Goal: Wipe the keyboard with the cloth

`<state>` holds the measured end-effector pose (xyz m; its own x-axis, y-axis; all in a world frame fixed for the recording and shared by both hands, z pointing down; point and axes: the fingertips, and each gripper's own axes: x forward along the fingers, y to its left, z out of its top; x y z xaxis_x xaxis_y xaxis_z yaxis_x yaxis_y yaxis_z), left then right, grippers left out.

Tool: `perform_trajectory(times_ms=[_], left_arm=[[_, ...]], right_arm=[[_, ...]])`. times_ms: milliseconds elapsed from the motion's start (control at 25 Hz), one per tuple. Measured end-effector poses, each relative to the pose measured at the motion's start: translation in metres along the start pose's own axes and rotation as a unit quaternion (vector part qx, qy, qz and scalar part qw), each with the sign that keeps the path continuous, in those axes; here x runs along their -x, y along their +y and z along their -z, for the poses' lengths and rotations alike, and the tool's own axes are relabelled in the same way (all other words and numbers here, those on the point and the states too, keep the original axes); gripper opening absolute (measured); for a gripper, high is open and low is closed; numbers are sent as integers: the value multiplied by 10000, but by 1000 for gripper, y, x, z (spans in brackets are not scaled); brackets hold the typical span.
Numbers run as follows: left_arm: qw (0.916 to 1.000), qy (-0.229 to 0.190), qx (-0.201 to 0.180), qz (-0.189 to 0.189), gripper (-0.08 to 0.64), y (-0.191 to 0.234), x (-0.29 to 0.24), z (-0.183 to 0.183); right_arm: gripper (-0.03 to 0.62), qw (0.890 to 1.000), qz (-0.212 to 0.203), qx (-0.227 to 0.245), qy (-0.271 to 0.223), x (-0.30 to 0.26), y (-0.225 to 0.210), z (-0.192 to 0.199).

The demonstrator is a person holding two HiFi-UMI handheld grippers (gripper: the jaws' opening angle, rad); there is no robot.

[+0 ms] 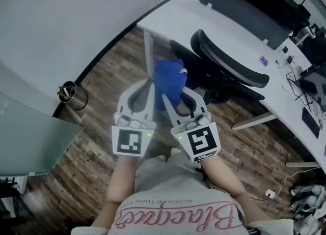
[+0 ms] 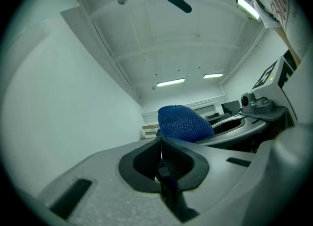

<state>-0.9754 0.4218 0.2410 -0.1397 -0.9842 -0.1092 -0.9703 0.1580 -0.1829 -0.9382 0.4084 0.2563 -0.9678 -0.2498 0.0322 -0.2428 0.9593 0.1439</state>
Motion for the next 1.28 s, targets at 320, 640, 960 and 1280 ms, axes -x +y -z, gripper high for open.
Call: perform_trajectory(times_ms=[320, 640, 960, 1280], left_arm=[[9954, -191, 8, 935, 6, -43, -13, -6], [9833, -320, 79, 1791, 5, -99, -31, -12], [9621, -582, 120, 2662, 5, -181, -51, -24], [9376, -701, 283, 3395, 5, -281, -76, -39]], right_arm=[[87, 9947, 1024, 0, 106, 38, -27, 4], [86, 9836, 1788, -148, 155, 83, -58, 11], [86, 9627, 2691, -119, 245, 154, -104, 24], [86, 9365, 3473, -276, 414, 244, -163, 43]])
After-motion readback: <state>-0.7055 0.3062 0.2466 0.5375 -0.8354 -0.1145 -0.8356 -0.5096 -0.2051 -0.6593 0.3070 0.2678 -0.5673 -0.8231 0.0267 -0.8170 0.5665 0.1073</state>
